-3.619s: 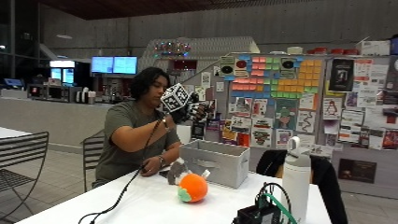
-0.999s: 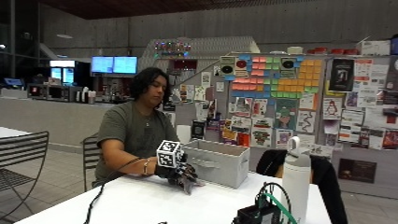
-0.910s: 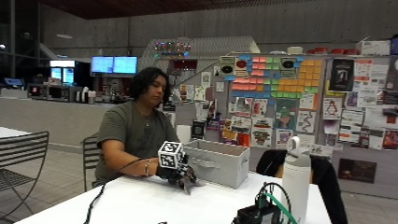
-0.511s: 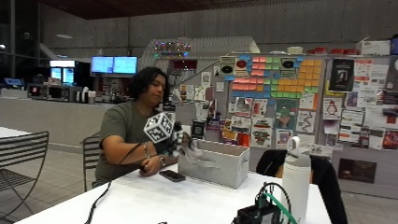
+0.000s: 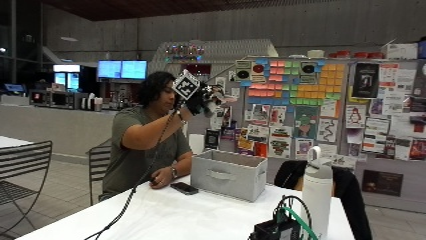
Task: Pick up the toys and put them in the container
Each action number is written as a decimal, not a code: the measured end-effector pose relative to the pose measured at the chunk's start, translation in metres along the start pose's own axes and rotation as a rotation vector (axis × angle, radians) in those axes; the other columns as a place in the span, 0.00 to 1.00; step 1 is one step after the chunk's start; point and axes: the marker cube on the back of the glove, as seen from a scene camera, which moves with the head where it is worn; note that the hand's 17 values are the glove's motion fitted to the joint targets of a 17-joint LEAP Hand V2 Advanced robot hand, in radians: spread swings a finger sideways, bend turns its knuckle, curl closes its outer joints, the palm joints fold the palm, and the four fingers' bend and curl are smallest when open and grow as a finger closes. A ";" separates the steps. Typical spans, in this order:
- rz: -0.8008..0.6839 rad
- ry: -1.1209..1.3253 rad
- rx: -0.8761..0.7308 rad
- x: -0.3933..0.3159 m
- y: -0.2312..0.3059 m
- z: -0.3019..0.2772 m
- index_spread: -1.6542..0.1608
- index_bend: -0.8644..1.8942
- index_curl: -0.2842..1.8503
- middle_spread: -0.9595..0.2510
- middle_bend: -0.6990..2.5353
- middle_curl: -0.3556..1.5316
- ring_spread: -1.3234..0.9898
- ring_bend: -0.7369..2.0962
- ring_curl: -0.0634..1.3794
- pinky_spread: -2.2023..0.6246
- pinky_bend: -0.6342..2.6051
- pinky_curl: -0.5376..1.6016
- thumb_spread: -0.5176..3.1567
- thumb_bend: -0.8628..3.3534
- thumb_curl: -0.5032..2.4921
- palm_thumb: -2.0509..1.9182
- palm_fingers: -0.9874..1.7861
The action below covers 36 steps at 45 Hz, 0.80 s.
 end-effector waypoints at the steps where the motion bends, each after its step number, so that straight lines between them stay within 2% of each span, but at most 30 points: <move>1: 0.023 -0.022 -0.002 -0.004 -0.003 0.004 0.68 0.40 0.47 0.39 0.37 0.63 0.36 0.56 0.44 0.65 0.53 0.47 0.41 0.23 0.38 0.68 0.64; 4: 0.087 -0.107 -0.026 -0.014 -0.008 0.013 0.68 0.40 0.48 0.38 0.37 0.63 0.36 0.54 0.43 0.65 0.51 0.46 0.42 0.22 0.39 0.67 0.61; 8: 0.113 -0.212 -0.132 -0.016 -0.007 0.025 0.68 0.41 0.50 0.39 0.36 0.64 0.37 0.52 0.43 0.66 0.50 0.46 0.43 0.21 0.38 0.65 0.58; 12: 0.142 -0.298 -0.200 -0.009 -0.006 0.036 0.68 0.42 0.50 0.46 0.30 0.60 0.41 0.45 0.41 0.70 0.52 0.48 0.43 0.16 0.33 0.53 0.40; 14: 0.158 -0.338 -0.218 -0.006 -0.005 0.040 0.68 0.41 0.50 0.50 0.28 0.58 0.43 0.42 0.40 0.72 0.54 0.49 0.42 0.17 0.32 0.51 0.34; 16: 0.174 -0.361 -0.223 -0.003 -0.003 0.043 0.68 0.39 0.48 0.53 0.27 0.57 0.45 0.38 0.37 0.74 0.55 0.47 0.42 0.17 0.31 0.50 0.32; 23: 0.206 -0.287 -0.234 0.011 0.014 0.045 0.67 0.37 0.43 0.60 0.26 0.53 0.47 0.35 0.31 0.77 0.53 0.45 0.40 0.18 0.29 0.48 0.34; 36: 0.308 -0.101 -0.346 0.060 0.093 0.050 0.67 0.39 0.41 0.67 0.27 0.48 0.49 0.40 0.32 0.79 0.48 0.42 0.40 0.18 0.26 0.48 0.39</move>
